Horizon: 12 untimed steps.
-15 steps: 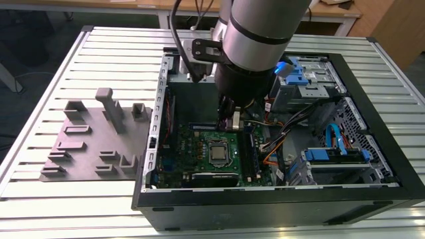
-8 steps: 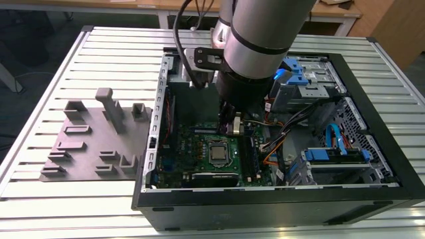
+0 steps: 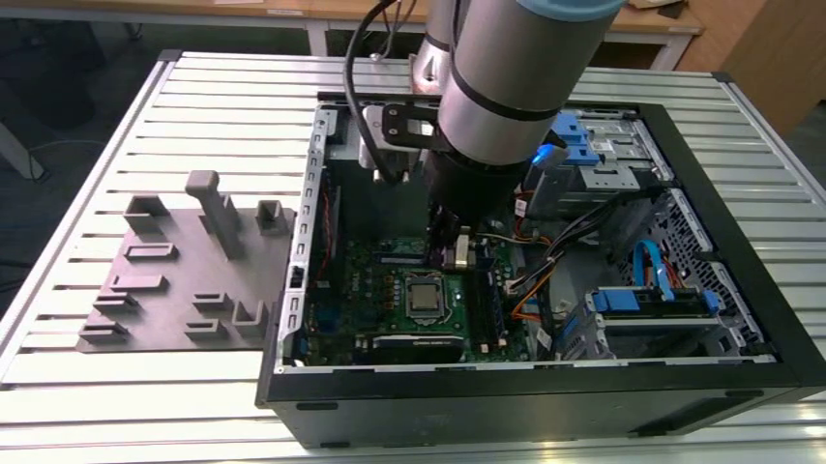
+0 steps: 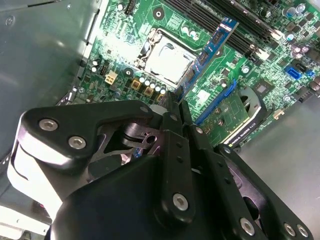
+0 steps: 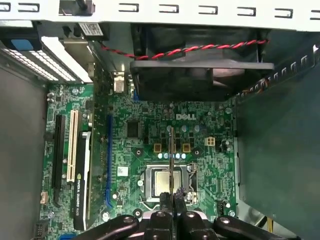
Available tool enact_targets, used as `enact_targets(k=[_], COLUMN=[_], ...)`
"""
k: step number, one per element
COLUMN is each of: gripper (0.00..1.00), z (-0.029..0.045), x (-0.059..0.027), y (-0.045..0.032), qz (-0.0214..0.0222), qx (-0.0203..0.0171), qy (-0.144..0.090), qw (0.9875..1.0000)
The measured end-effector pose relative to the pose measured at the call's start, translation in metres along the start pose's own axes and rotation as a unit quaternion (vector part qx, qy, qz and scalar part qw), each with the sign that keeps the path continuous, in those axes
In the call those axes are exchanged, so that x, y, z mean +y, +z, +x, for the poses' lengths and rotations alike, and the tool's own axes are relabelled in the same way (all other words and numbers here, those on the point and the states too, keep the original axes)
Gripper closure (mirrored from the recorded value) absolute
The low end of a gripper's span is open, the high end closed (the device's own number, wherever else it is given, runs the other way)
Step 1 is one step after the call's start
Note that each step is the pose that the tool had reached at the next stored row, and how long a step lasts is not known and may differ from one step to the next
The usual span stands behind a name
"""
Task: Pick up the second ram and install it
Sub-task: 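Pick up the second ram and move it above second insertion slot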
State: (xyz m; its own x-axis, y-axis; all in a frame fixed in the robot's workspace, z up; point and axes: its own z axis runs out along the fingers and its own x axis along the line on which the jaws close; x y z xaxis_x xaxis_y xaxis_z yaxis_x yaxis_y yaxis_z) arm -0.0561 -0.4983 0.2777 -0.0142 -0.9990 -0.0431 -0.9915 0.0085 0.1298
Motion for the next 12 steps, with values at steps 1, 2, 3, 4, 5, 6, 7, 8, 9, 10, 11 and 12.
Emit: enact_targets(k=[1,2,3,4,5,6,7,8,9,10,11,12], gripper=[0.86,0.86,0.86,0.86,0.86,0.86,0.86,0.86,0.86,0.86,0.86,0.86], z=[0.0000,0.0000,0.0001,0.0000,0.0000,0.0000,0.0000,0.0001,0.0000,0.0000,0.0000,0.0000], x=[-0.0001,-0.0001,-0.0002,-0.0002,-0.0002,-0.0002,-0.0002,-0.0001,-0.0001,-0.0002,-0.0001,-0.0001], y=[0.0000,0.0002,0.0004,0.0007,0.0008,0.0009,0.0010,0.0012,0.0012,0.0012,0.0012,0.0012], qz=[0.0000,0.0012,0.0071,0.0134,0.0199,0.0274,0.0343,0.0413,0.0436,0.0436,0.0436,0.0436], qx=[0.0000,0.0000,0.0000,-0.0002,-0.0003,-0.0003,-0.0004,-0.0004,-0.0005,-0.0005,-0.0005,-0.0005], qy=[0.000,0.000,0.000,-0.001,-0.001,-0.001,-0.002,-0.002,-0.002,-0.002,-0.002,-0.002], qw=[1.0000,1.0000,1.0000,0.9999,0.9998,0.9996,0.9994,0.9991,0.9990,0.9990,0.9990,0.9990])
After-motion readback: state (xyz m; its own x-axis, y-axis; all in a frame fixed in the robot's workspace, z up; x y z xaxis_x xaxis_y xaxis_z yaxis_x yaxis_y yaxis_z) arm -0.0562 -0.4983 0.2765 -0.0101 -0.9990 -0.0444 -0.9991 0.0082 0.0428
